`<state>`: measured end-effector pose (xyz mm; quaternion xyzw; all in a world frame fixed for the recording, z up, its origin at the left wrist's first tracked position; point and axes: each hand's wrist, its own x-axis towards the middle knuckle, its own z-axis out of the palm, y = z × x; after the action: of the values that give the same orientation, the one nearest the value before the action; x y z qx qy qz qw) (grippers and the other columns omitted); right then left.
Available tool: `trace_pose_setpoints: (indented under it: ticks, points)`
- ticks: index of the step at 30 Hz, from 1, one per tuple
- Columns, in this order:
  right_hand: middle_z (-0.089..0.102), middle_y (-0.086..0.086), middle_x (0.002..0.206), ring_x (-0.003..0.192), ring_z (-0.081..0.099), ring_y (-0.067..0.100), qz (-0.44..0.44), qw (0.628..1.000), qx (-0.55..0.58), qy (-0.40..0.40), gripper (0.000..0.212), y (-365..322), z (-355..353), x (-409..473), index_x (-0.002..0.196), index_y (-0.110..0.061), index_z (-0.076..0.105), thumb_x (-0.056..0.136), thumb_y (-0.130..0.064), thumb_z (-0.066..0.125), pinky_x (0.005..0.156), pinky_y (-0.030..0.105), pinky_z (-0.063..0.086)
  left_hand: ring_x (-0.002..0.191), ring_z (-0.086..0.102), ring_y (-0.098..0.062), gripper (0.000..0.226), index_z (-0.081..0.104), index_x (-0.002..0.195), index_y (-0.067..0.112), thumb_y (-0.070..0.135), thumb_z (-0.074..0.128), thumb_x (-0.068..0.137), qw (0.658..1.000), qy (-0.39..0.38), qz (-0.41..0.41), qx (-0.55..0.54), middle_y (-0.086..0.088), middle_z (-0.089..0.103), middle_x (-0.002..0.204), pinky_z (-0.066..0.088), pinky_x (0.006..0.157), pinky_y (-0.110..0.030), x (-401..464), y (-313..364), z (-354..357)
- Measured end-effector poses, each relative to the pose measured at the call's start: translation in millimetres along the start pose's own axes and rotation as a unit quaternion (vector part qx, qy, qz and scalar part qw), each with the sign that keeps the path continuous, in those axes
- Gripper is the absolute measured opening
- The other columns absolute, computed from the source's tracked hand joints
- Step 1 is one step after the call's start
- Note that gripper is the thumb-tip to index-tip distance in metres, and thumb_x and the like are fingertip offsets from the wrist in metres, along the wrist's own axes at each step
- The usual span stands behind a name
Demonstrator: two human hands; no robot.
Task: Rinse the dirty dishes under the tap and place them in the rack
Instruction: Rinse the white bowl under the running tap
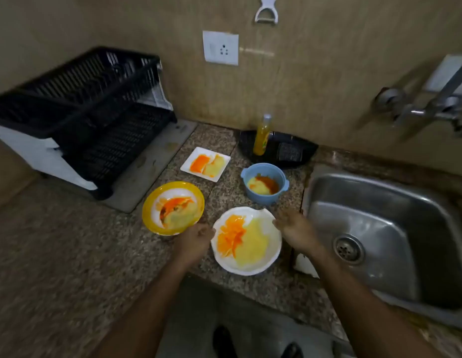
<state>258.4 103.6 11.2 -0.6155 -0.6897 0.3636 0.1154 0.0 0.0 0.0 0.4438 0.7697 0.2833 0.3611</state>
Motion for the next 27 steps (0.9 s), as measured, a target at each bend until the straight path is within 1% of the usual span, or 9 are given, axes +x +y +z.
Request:
trace_pose_setpoints:
  ticks: [4,7,9,11,14,17,20,23,27]
  points:
    - [0.066,0.005,0.120,0.104,0.062,0.025,0.012,0.995,-0.046,-0.089,0.035,2.3,8.2,3.1,0.127,-0.019,0.062,0.096,-0.033,0.055,0.085,0.037,0.051,0.092,0.065,-0.032,0.036,0.069,0.092,0.007,0.038,0.053,0.098,0.991,-0.060,-0.014,0.119,-0.016,0.070,0.096,0.045,0.072,-0.035,-2.4,5.0,14.6]
    - [0.068,0.009,0.117,0.100,0.063,0.026,-0.004,0.995,-0.052,-0.090,0.036,7.5,12.9,6.2,0.128,-0.018,0.061,0.093,-0.026,0.054,0.083,0.037,0.053,0.093,0.063,-0.035,0.033,0.057,0.082,0.006,0.034,0.049,0.099,0.988,-0.053,-0.006,0.142,-0.022,0.066,0.097,0.035,0.065,-0.034,-1.3,3.8,22.3]
    - [0.067,0.009,0.114,0.098,0.062,0.026,-0.018,0.994,-0.058,-0.093,0.036,13.3,9.5,7.8,0.126,-0.017,0.060,0.092,-0.023,0.053,0.081,0.037,0.053,0.092,0.064,-0.032,0.042,0.060,0.089,0.005,0.043,0.044,0.091,0.989,-0.047,-0.003,0.141,-0.018,0.067,0.097,0.045,0.070,-0.036,-2.8,3.9,25.0]
    - [0.067,0.008,0.115,0.099,0.062,0.025,-0.036,0.994,-0.030,-0.095,0.039,21.4,1.6,6.9,0.129,-0.018,0.057,0.091,-0.020,0.053,0.082,0.039,0.053,0.090,0.064,-0.026,0.036,0.066,0.099,0.011,0.041,0.047,0.090,0.994,-0.026,0.013,0.106,-0.008,0.068,0.095,0.051,0.077,-0.040,-7.5,11.8,28.7]
    - [0.065,0.006,0.122,0.107,0.061,0.025,-0.051,0.995,0.053,-0.062,0.044,40.7,-25.1,-0.4,0.135,-0.019,0.054,0.091,-0.013,0.055,0.088,0.042,0.052,0.076,0.058,-0.018,0.018,0.056,0.078,0.025,0.024,0.056,0.097,0.997,0.033,0.034,0.066,0.004,0.059,0.076,0.043,0.067,-0.035,-13.0,38.4,46.6]
    - [0.063,0.003,0.107,0.101,0.061,0.026,-0.056,0.995,0.087,-0.009,0.028,65.7,-59.3,-5.1,0.118,-0.016,0.058,0.091,-0.009,0.057,0.079,0.035,0.049,0.081,0.063,-0.013,0.008,0.063,0.094,0.024,0.027,0.057,0.097,0.998,0.044,0.055,0.003,0.008,0.064,0.084,0.047,0.067,-0.030,-11.9,70.7,75.5]
    - [0.062,0.000,0.098,0.091,0.062,0.024,-0.048,0.993,0.107,0.031,0.014,94.7,-97.9,-8.8,0.102,-0.018,0.055,0.091,-0.009,0.058,0.070,0.033,0.048,0.095,0.067,-0.016,0.025,0.062,0.112,0.024,0.042,0.054,0.096,0.995,-0.003,0.060,-0.085,0.006,0.069,0.101,0.054,0.074,-0.031,-4.9,107.4,114.3]
    - [0.064,-0.002,0.108,0.097,0.062,0.018,-0.021,0.982,0.171,0.080,0.028,117.7,-129.9,-12.9,0.117,-0.018,0.058,0.091,-0.009,0.055,0.074,0.036,0.055,0.110,0.065,-0.017,0.044,0.055,0.132,0.032,0.051,0.053,0.091,0.978,-0.068,0.062,-0.187,0.006,0.067,0.122,0.055,0.090,-0.042,3.7,149.8,151.2]
    - [0.058,-0.009,0.101,0.088,0.057,0.005,0.010,0.965,0.223,0.138,0.029,140.2,-169.4,-12.9,0.115,-0.023,0.051,0.092,-0.005,0.054,0.056,0.012,0.048,0.106,0.065,-0.018,0.012,0.055,0.106,0.053,0.053,0.047,0.097,0.975,-0.051,0.073,-0.205,0.006,0.066,0.116,0.053,0.093,-0.047,22.0,212.1,192.8]
